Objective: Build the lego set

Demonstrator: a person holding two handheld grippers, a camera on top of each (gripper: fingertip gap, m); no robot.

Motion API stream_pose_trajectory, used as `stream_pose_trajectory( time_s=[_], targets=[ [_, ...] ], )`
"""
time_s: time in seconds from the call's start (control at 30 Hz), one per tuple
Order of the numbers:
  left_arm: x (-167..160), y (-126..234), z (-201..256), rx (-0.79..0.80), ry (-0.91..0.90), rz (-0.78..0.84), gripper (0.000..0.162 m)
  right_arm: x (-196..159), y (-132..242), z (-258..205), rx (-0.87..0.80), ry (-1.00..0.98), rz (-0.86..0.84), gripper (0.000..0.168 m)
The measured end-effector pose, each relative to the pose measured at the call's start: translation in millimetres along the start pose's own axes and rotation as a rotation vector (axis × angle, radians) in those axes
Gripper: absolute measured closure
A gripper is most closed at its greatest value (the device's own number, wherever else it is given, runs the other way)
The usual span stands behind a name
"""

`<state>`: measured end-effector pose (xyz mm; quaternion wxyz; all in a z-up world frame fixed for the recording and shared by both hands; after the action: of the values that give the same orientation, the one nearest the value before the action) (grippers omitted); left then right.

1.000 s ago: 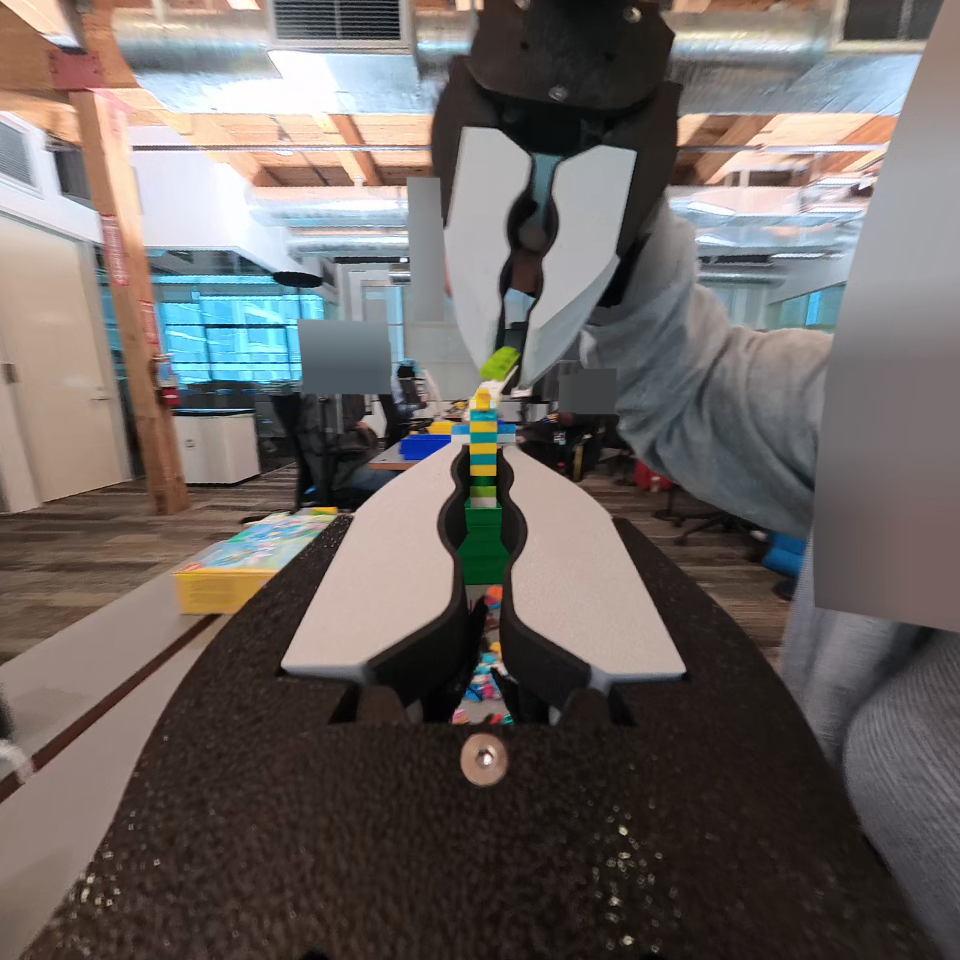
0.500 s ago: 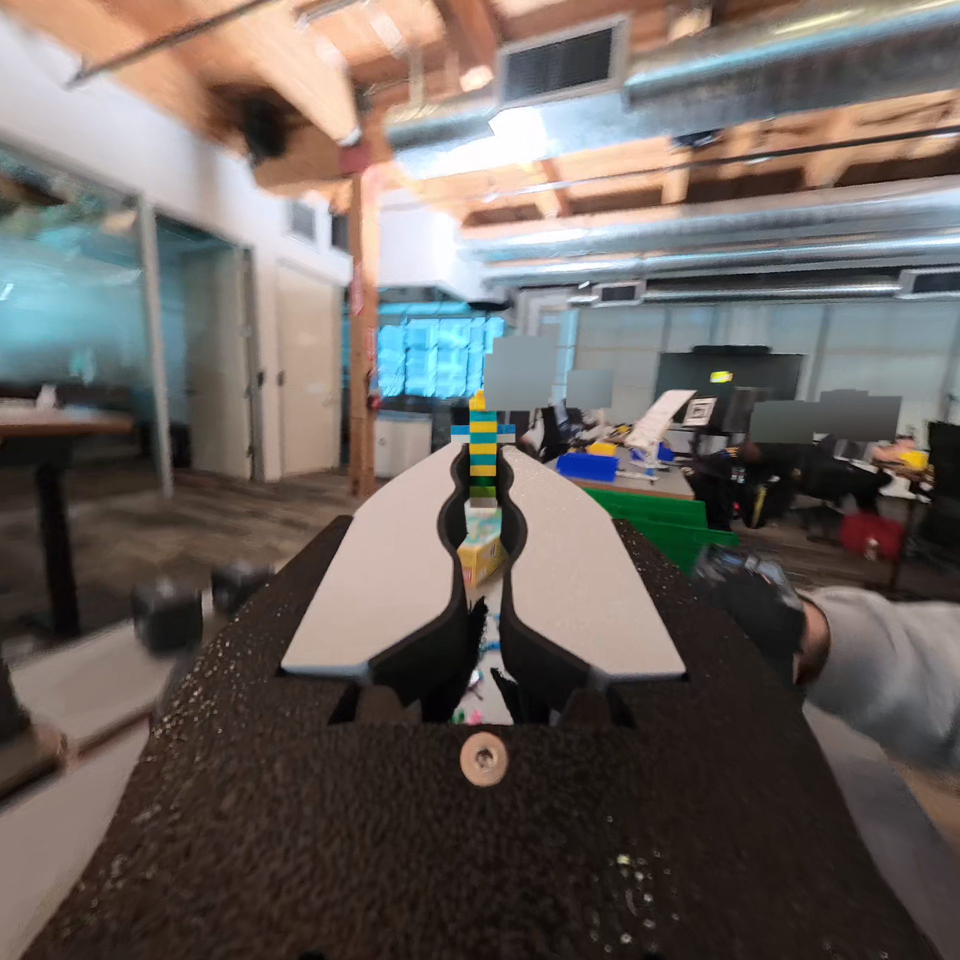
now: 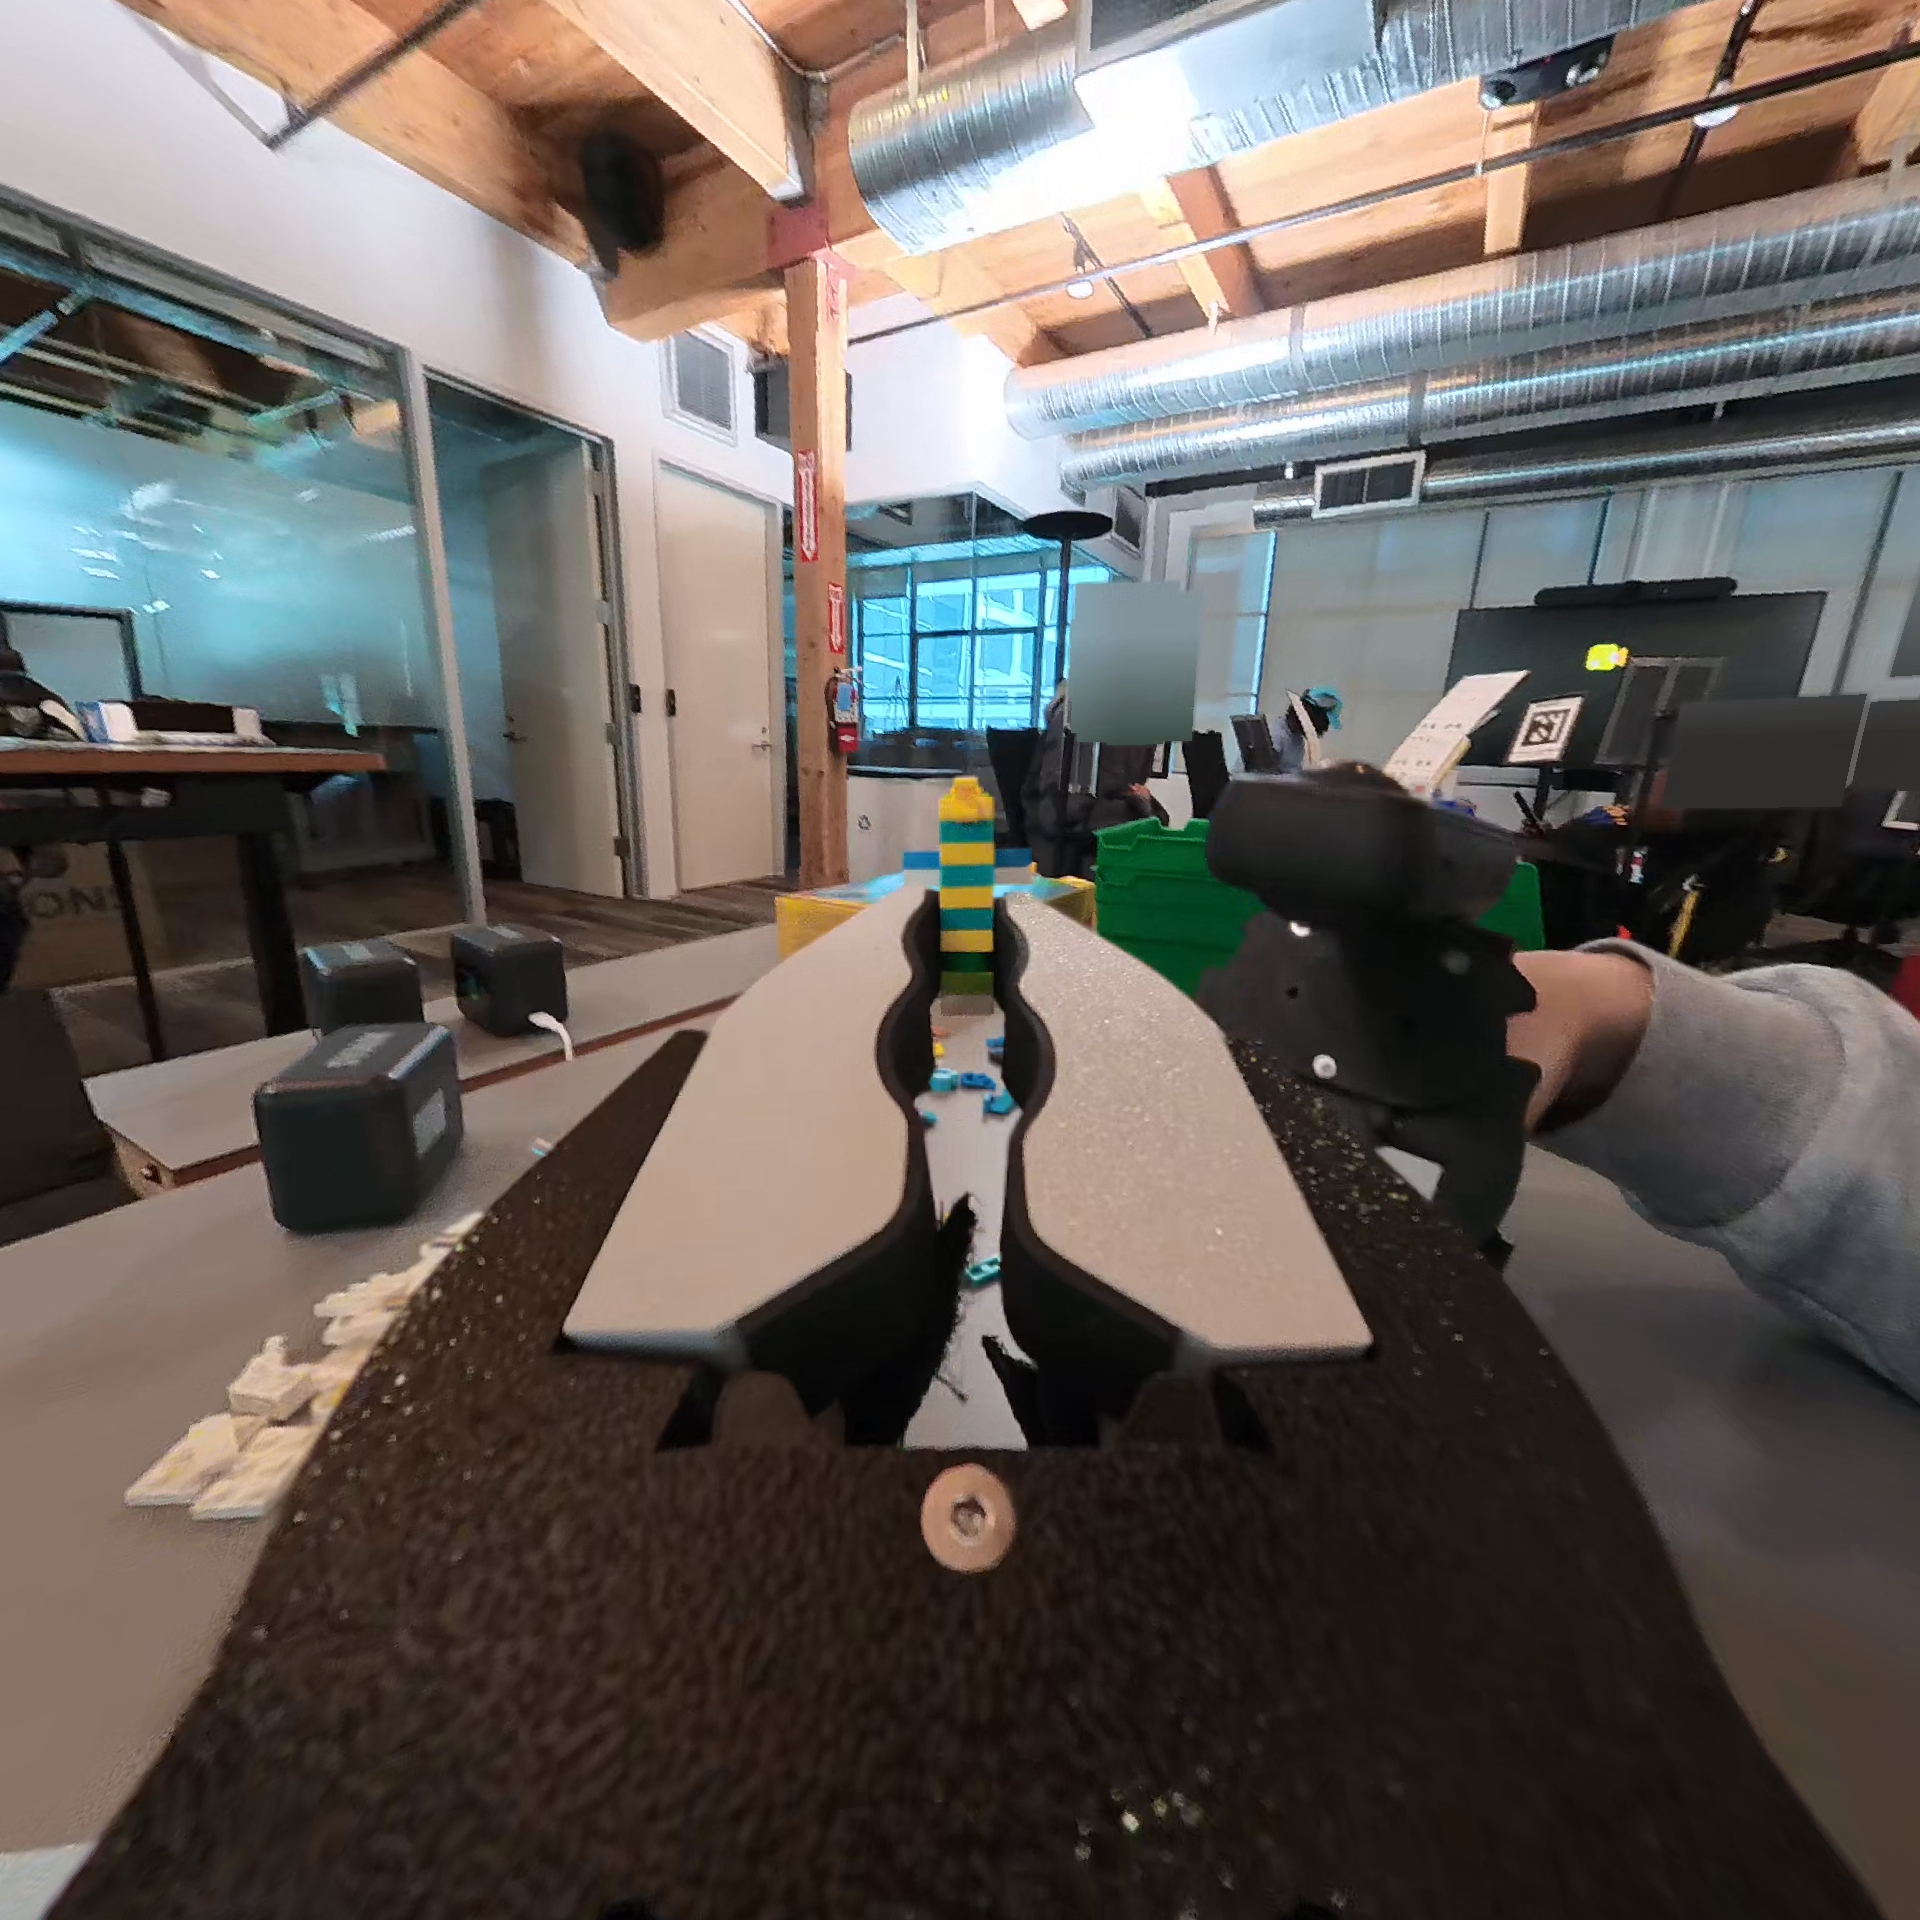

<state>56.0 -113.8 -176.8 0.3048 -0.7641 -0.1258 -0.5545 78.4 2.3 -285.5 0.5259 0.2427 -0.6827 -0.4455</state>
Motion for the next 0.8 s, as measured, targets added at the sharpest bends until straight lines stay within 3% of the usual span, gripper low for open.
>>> stream_pose_trajectory(
  time_s=[0.17, 0.33, 0.8],
  targets=[
    [-11, 2, 2, 0.028, -0.033, -0.010, 0.154, 9, 13, -5, 0.115, -0.050, 0.118, 0.149],
    [-8, 4, -2, 0.037, -0.059, 0.011, 0.154, 14, 2, -4, 0.143, -0.121, 0.017, 0.150],
    [-23, 1, 1, 0.009, -0.035, -0.031, 0.154, 8, -6, -2, 0.133, -0.096, -0.020, 0.154]
  ],
)
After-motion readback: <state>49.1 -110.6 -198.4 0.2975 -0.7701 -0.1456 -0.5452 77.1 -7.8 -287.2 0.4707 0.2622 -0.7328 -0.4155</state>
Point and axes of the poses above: each gripper's, where its closed fingertips meet, y back along the fingers, x out of its top, z = x × y across the jaws, the point moved 4 cm from there along y, back along the fingers, and after that the axes turned 14 degrees about -y, right-handed, at the moved point
